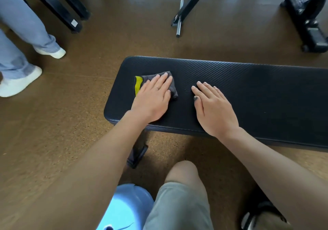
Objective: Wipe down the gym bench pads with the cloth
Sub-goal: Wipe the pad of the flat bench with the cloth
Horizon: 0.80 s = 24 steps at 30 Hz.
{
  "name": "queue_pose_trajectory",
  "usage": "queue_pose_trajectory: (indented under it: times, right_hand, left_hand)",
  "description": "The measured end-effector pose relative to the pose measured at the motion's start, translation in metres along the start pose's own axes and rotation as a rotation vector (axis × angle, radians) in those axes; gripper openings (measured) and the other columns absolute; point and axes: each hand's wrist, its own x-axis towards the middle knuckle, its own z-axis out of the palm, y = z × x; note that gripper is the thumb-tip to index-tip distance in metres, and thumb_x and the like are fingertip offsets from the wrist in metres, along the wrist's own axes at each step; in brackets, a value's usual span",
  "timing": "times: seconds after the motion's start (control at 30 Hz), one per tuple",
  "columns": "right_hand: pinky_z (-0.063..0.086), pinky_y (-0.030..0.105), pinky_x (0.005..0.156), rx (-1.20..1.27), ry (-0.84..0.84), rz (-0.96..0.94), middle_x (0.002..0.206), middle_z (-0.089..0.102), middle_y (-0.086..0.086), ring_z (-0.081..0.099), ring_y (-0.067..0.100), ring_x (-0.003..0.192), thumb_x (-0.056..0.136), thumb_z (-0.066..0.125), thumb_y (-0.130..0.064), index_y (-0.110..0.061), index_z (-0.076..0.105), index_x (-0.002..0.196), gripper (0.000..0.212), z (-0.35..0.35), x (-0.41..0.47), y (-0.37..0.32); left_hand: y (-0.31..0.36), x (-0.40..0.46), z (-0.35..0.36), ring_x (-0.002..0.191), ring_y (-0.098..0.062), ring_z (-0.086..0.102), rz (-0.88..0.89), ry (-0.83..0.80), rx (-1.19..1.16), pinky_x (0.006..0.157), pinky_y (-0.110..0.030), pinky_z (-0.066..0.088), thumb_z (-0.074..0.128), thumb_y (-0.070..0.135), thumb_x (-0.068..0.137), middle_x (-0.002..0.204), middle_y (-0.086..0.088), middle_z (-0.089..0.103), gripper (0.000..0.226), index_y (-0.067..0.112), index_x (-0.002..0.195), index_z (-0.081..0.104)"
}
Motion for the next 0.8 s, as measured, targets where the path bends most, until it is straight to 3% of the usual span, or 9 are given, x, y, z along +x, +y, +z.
queue_pose_trajectory:
  times: [0.1, 0.23, 0.37, 0.57, 0.8]
  right_hand:
    - [0.020, 0.039, 0.128, -0.029, -0.012, 0.007, 0.164, 0.036, 0.003, 0.026, 0.020, 0.155, 0.108, 0.017, -0.041, -0.018, 0.042, 0.156, 0.059, 0.003, -0.002, -0.001]
    - [0.016, 0.044, 0.129, -0.096, -0.060, 0.026, 0.167, 0.028, 0.007, 0.020, 0.025, 0.157, 0.106, 0.014, -0.043, -0.016, 0.034, 0.159, 0.063, 0.004, 0.000, -0.008]
    - [0.009, 0.046, 0.129, -0.082, -0.100, 0.049, 0.170, 0.018, 0.011, 0.011, 0.026, 0.159, 0.105, 0.010, -0.043, -0.017, 0.025, 0.163, 0.064, 0.011, 0.012, -0.034]
    - [0.016, 0.045, 0.129, -0.055, -0.010, 0.078, 0.168, 0.027, 0.008, 0.018, 0.025, 0.157, 0.107, 0.017, -0.045, -0.021, 0.034, 0.160, 0.060, 0.018, 0.013, -0.038]
    - [0.019, 0.047, 0.128, -0.061, -0.001, 0.065, 0.167, 0.029, 0.010, 0.021, 0.027, 0.157, 0.107, 0.016, -0.042, -0.020, 0.036, 0.159, 0.060, 0.018, 0.009, -0.039]
  left_hand:
    - [0.006, -0.020, 0.009, 0.159, -0.012, -0.006, -0.069, 0.027, 0.033, 0.128, -0.034, -0.007, 0.013, 0.041, 0.112, 0.173, 0.009, -0.003, 0.056, 0.029, 0.166, 0.003]
    - [0.009, -0.086, 0.016, 0.157, -0.003, -0.012, -0.024, 0.026, 0.012, 0.127, -0.030, -0.012, 0.006, 0.045, 0.109, 0.169, 0.018, -0.008, 0.055, 0.038, 0.163, 0.000]
    - [-0.014, -0.043, 0.005, 0.158, -0.006, -0.008, -0.048, 0.046, 0.027, 0.126, -0.030, -0.007, 0.015, 0.039, 0.112, 0.171, 0.016, -0.003, 0.053, 0.037, 0.164, 0.005]
    - [-0.020, 0.014, 0.001, 0.160, -0.014, -0.003, -0.176, 0.064, 0.022, 0.128, -0.036, -0.004, 0.016, 0.037, 0.112, 0.174, 0.008, 0.001, 0.054, 0.032, 0.165, 0.006]
    - [0.009, -0.078, 0.016, 0.157, -0.005, -0.013, -0.104, 0.049, 0.030, 0.125, -0.029, -0.013, 0.008, 0.042, 0.110, 0.171, 0.016, -0.007, 0.055, 0.038, 0.164, 0.000]
